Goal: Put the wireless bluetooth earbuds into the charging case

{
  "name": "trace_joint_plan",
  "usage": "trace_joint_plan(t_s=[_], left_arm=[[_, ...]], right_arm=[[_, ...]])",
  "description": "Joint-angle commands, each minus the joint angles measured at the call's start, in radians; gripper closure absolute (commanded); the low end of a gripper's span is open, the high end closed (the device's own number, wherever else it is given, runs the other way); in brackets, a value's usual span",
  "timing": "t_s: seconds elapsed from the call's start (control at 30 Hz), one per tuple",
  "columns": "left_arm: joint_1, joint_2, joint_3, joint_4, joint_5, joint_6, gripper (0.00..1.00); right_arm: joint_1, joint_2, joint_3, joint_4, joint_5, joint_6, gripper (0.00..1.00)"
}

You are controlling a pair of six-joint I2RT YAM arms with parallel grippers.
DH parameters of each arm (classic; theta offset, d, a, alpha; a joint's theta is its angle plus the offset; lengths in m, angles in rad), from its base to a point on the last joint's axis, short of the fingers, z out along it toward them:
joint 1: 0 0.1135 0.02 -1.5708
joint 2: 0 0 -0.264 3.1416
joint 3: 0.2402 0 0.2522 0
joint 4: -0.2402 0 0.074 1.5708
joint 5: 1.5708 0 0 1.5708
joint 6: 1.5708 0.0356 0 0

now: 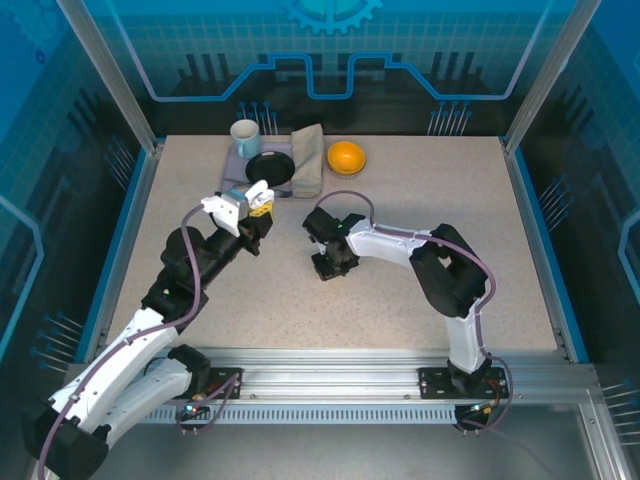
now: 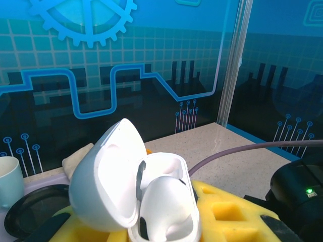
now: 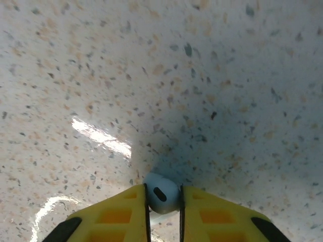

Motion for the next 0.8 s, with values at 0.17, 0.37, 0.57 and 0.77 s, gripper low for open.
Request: trace_joint_plan(t_s=[0.17,0.37,0.57,0.77], left_arm=[[0.007,-0.006,0.040,0.021,0.015,-0.010,1.00],[0.007,-0.010,0.037,0.023,0.009,-0.007,1.00],[0.008,-0.016,0.030,0.029,0.000,-0.007,1.00],[0.007,-0.021,0.030,0.030,-0.001,-0.006,1.00]], right_arm=[[0.004,-0.030,0.034,-0.054,0.001,0.095,0.49],[0.047,-0.013,0.196,-0.294,0.186,0.378,0.44],[0.061,0.046,0.283,-0.373,0.206,0.643,0.44],[0.071,0.130,0.375,-0.405,0.198,0.697,0.45]])
